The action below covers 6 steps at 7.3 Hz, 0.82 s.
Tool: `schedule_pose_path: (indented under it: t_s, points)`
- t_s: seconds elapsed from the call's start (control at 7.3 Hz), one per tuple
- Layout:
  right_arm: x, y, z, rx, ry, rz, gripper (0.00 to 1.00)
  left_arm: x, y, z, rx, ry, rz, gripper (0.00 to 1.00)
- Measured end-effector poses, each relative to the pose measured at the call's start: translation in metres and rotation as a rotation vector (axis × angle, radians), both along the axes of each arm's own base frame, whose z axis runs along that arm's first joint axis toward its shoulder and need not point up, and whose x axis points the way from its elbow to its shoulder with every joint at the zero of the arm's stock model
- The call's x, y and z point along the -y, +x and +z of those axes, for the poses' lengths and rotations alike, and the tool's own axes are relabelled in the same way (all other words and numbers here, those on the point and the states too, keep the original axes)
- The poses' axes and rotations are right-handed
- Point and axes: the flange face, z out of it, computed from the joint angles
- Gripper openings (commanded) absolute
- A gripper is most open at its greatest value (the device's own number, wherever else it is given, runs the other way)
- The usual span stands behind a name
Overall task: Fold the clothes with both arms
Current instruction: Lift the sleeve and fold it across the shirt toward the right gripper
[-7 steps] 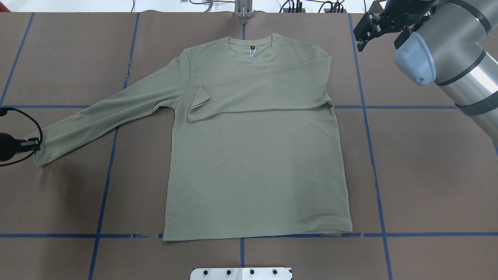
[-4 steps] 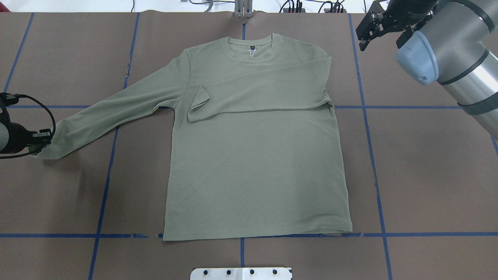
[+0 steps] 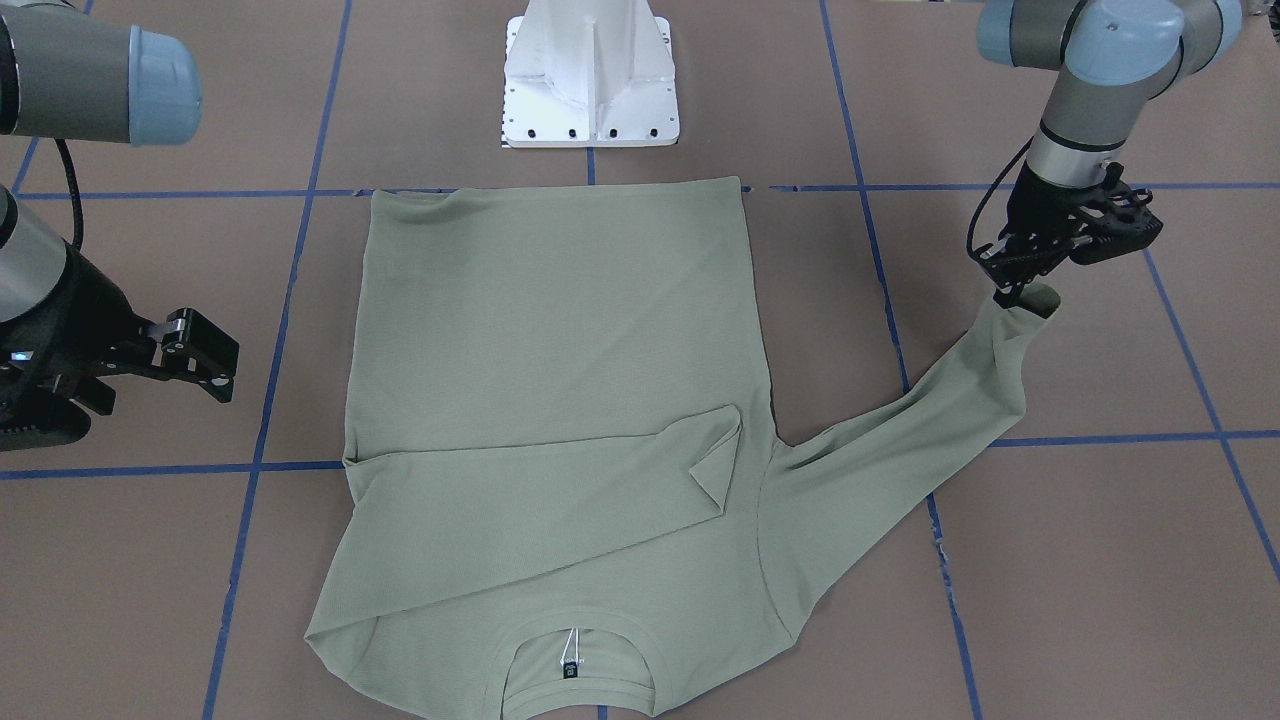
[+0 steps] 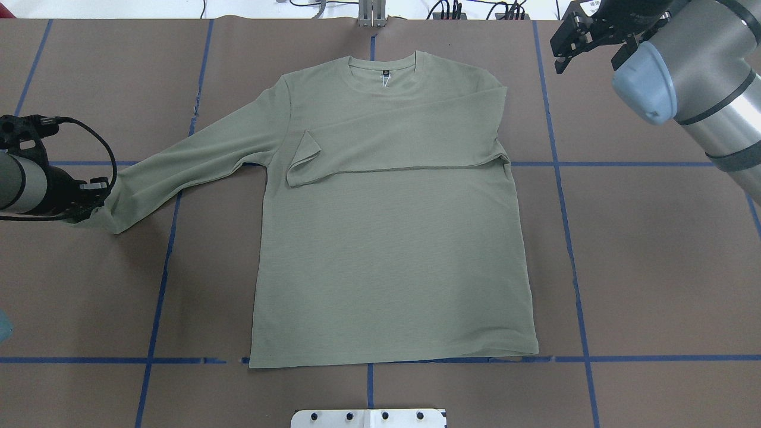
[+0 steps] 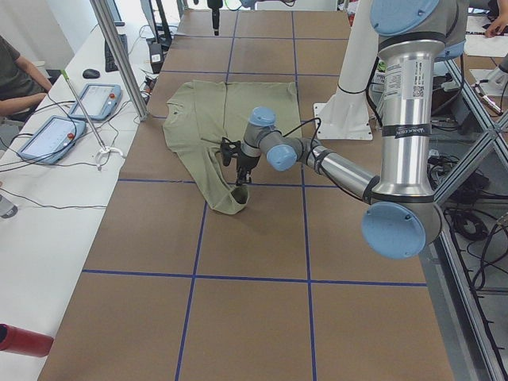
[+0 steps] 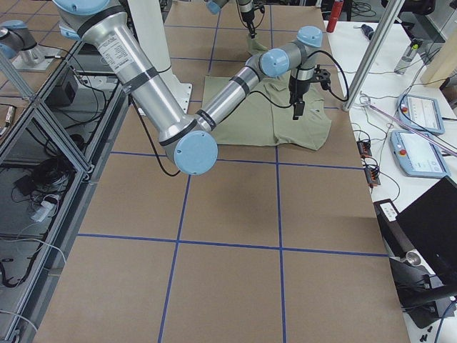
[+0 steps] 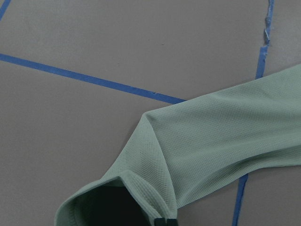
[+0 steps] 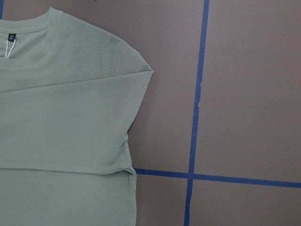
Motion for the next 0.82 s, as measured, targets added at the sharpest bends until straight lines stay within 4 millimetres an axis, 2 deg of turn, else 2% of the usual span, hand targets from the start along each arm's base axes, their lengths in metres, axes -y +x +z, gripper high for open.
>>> schedule_pose_path:
  t_s: [0.14, 0.27, 0.55, 0.82]
  points:
    - [-0.001, 0.001, 0.001, 0.001, -0.001, 0.000, 1.00, 0.005, 0.007, -0.013, -0.008, -0.002, -0.003, 0.00]
    - [-0.006, 0.004, 0.006, 0.003, -0.004, 0.000, 1.00, 0.018, 0.022, -0.042, -0.011, -0.012, -0.006, 0.00]
    - [-0.024, 0.026, 0.029, 0.000, -0.012, 0.007, 1.00, 0.049, 0.059, -0.137, -0.016, -0.045, 0.010, 0.00]
    - [-0.046, 0.062, 0.073, -0.022, -0.012, -0.003, 1.00, 0.070, 0.092, -0.226, -0.074, -0.080, 0.020, 0.00]
